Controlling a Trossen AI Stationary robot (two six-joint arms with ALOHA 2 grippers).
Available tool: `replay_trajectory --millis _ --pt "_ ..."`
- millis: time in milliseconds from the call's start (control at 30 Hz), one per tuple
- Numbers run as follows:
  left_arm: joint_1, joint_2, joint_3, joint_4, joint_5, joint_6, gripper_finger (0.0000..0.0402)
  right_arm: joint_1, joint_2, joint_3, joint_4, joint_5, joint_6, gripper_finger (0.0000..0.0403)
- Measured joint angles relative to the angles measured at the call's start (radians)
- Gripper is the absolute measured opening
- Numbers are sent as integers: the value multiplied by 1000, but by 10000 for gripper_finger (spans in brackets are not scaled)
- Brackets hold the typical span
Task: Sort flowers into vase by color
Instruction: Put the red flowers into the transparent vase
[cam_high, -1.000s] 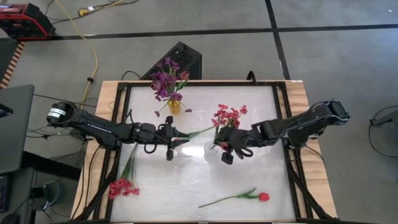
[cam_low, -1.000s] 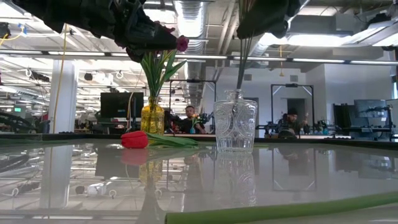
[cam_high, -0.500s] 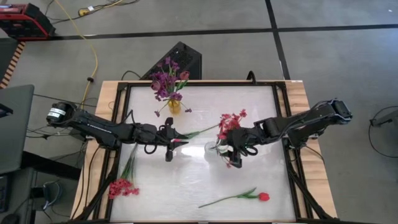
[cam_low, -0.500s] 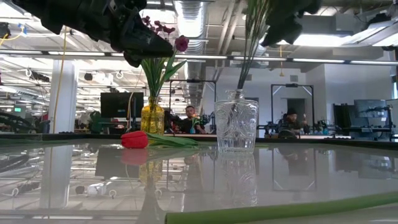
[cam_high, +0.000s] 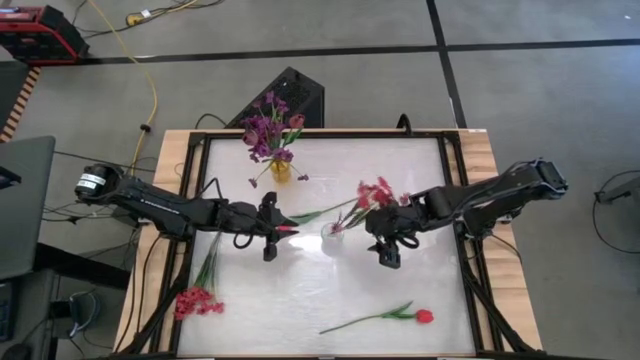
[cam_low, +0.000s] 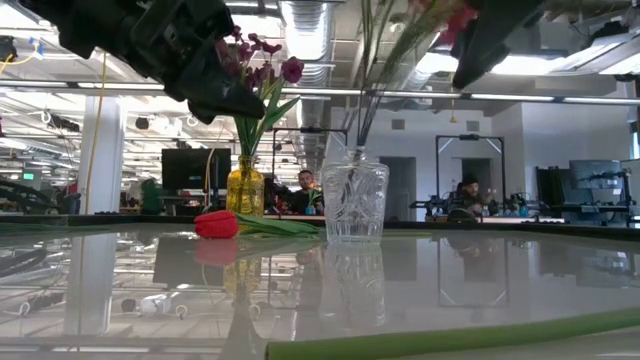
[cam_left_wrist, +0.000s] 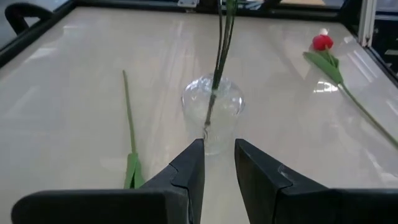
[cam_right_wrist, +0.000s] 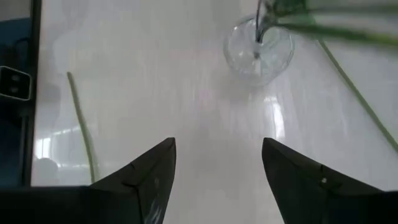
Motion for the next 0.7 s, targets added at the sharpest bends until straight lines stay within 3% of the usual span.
replay_trajectory --millis 433,567,700 --pt "0 -1 0 -34 -1 -17 77 76 -1 121 -52 -201 46 265" --pt "0 -19 1 -156 -7 -110 77 132 -1 123 -54 -212 84 265" --pt "0 -20 1 -405 -10 -321 77 206 -1 123 -55 -176 112 265"
